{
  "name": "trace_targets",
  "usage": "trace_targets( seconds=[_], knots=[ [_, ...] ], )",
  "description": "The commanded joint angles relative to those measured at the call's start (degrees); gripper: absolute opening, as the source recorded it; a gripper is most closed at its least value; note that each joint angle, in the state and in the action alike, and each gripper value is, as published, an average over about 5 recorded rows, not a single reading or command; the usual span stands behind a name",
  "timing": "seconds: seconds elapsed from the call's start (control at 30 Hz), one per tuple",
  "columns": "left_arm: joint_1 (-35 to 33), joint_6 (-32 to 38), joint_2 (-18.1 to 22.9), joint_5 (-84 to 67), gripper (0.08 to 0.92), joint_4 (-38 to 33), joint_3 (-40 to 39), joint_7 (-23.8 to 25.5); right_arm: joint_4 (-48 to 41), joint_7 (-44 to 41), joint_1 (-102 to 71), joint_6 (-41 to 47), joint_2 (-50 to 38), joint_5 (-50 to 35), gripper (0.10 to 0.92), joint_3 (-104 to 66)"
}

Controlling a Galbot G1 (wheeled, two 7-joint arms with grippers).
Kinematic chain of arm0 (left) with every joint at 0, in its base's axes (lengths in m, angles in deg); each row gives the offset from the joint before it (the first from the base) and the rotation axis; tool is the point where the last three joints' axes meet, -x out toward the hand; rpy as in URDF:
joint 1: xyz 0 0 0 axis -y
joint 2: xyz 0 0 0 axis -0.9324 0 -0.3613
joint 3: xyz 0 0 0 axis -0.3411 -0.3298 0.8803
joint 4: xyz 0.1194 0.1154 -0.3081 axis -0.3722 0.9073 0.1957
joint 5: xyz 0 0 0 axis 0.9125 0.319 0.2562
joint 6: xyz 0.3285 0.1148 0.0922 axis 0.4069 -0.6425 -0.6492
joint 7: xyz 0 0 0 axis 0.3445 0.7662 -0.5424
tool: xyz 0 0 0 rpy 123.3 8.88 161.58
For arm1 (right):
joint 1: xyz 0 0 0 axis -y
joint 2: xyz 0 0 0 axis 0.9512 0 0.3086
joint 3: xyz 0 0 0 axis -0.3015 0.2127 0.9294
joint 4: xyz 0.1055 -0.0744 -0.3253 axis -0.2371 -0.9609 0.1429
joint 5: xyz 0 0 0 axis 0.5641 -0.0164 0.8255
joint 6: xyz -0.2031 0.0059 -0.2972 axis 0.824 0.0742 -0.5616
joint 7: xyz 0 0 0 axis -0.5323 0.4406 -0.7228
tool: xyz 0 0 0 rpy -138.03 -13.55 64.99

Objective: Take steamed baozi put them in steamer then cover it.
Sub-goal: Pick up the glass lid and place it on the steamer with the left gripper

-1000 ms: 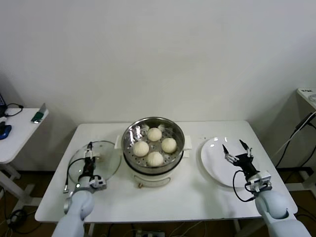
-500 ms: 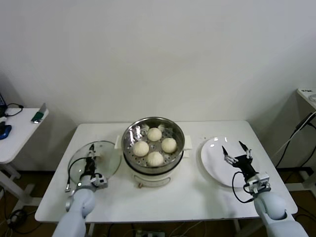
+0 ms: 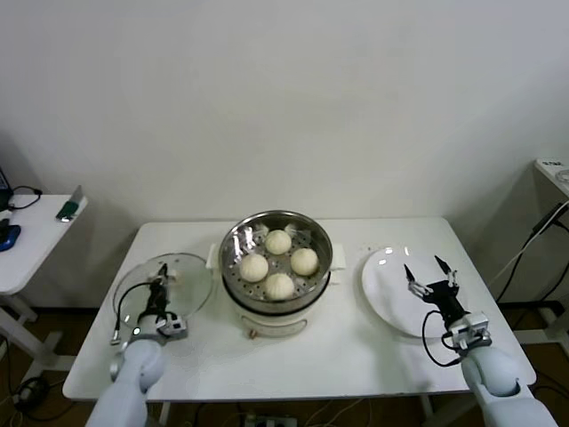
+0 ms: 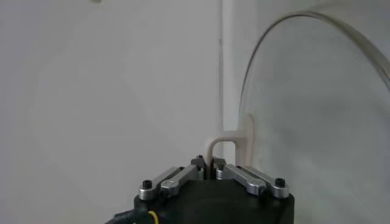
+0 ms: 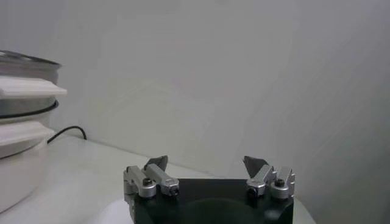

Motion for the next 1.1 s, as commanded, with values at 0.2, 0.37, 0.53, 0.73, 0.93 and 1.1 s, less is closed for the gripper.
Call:
trace_targets(
  seconds=[0.2, 0.37, 0.53, 0.73, 0.93, 1.1],
  knots=[
    [-8.8, 0.6, -7.2, -4.5, 0.148, -17.1, 2.9, 0.6, -1.6, -0.4, 1.1, -0.2, -0.3, 0.2, 0.823, 0.6],
    [-16.3, -2.8, -10.2, -7.0, 0.148, -27.1, 5.7, 2.3, -1.7, -0.3, 2.0, -0.1, -0.7, 0.1, 0.823, 1.4],
    [-22.4, -5.9, -13.0, -8.6, 0.148, -35.8, 8.3, 3.6, -2.3, -0.3, 2.8, -0.2, -0.9, 0.1, 0.823, 1.8],
    [-25.4, -9.7, -17.3, -10.2, 0.148, -43.1, 9.1, 4.2, -2.8, -0.3, 3.5, -0.2, -1.1, 0.1, 0.823, 2.6],
    [-23.0, -17.2, -20.5, -10.9, 0.148, -47.7, 3.0, 4.5, -3.1, -0.3, 4.8, 0.1, -2.0, 0.1, 0.823, 4.2],
    [-13.9, -24.5, -23.2, -10.0, 0.148, -50.5, -9.4, 8.0, -3.6, -0.5, 6.1, 0.5, -2.1, 0.8, 0.823, 5.2]
  ],
)
